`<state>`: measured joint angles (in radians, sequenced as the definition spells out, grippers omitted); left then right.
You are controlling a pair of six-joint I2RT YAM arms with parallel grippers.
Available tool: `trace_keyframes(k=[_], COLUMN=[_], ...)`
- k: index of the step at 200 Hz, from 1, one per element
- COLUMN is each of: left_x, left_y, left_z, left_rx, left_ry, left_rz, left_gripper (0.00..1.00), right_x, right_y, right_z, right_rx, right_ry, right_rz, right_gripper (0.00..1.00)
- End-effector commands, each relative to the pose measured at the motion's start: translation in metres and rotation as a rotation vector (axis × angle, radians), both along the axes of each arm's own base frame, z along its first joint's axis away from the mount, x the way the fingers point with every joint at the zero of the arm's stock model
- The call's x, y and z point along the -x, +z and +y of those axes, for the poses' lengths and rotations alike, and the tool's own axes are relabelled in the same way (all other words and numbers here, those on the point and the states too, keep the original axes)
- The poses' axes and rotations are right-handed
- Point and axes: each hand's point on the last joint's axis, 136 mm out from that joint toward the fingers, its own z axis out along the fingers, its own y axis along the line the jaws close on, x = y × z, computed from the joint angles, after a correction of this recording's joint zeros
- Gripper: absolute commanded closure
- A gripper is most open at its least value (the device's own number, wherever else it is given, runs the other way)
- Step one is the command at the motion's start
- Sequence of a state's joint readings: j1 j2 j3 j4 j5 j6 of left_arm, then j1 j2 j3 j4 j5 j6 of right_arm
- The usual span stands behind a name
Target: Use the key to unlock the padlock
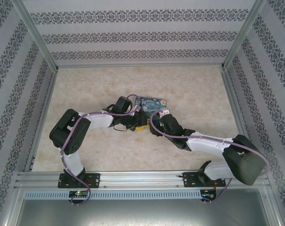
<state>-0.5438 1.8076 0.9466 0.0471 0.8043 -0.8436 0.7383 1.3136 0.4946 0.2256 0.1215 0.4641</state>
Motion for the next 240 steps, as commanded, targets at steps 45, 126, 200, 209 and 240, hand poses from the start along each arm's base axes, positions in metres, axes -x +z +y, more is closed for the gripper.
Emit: trace_keyframes(k=[45, 126, 200, 209, 240], left_x=[0.012, 0.005, -0.020, -0.024, -0.035], left_y=[0.035, 0.072, 0.080, 0.081, 0.080], left_z=[0.005, 0.036, 0.070, 0.072, 0.076], left_rx=[0.018, -0.098, -0.153, -0.161, -0.174], left_ry=[-0.001, 0.043, 0.171, 0.179, 0.188], left_rz=[-0.032, -0.186, -0.229, -0.235, -0.244], left_gripper=[0.33, 0.00, 0.00, 0.00, 0.00], right_x=[0.011, 0.000, -0.055, -0.053, -0.037], right_y=[0.018, 0.007, 0.030, 0.030, 0.016], right_z=[0.001, 0.020, 0.024, 0.024, 0.011], right_rx=[-0.217, -0.288, -0.332, -0.334, -0.328], right_ry=[-0.024, -0.012, -0.022, -0.013, -0.024], right_rz=[0.060, 0.141, 0.121, 0.125, 0.129], right_gripper=[0.43, 0.42, 0.43, 0.43, 0.44])
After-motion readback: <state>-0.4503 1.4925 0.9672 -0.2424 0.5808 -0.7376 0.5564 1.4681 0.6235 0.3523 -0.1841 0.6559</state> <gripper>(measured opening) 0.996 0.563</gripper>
